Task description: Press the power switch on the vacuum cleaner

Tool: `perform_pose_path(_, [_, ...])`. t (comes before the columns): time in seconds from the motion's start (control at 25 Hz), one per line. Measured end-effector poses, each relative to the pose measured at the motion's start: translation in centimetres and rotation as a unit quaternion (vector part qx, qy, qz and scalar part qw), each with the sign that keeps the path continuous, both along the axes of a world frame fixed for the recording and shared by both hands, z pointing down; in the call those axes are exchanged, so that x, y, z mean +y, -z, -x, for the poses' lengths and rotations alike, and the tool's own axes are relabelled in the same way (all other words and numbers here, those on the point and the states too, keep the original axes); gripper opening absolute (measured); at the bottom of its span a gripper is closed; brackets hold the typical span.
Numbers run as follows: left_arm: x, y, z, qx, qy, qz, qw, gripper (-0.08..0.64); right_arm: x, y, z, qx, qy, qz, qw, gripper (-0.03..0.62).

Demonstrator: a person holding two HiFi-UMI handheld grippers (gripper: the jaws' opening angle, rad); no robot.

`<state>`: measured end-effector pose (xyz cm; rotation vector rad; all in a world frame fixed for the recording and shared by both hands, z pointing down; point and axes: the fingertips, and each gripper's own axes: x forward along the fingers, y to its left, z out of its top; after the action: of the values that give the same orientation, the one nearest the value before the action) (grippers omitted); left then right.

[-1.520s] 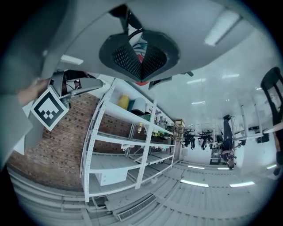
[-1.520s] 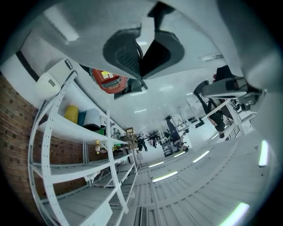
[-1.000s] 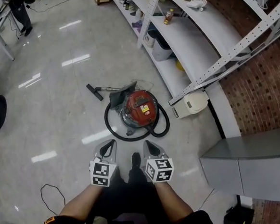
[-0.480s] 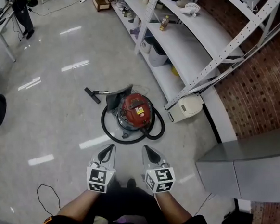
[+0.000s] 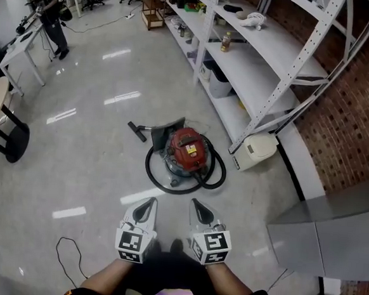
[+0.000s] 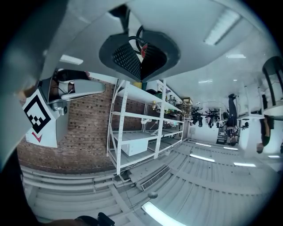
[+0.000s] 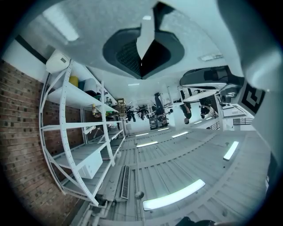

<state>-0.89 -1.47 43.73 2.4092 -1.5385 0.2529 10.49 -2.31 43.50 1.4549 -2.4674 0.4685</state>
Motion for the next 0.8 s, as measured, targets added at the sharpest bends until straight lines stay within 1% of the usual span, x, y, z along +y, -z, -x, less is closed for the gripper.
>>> perform_pose_path(0.16, [2.2,1.0,-1.4,-0.005,0.003,-0.010,0.9999,0.015,1.9,0.9,-1.1,-0.003,0.008,-0.016,1.000,-0.008])
perform_pose_path(0.36, [4.1,1.9,-1.6,-0.012,0.006,-0.020,0.9997,0.015,3.7,2.1,-1.4,-0.006,0.009,-0.026,1.000,-0.008])
perform_pose_path(0.6, [6.0,2.7,0.0,-0.008,-0.007,-0.034,0.9994,0.015,5.6,3.3,-0.1,0.000,-0.011,-0.039,0.999,-0.008])
perform_pose_path(0.8, [7.6,4.0,3.1,-0.008,-0.028,-0.047,0.9985,0.015,7.9,4.0,3.1,0.004,-0.035,-0.045,0.998,-0.008])
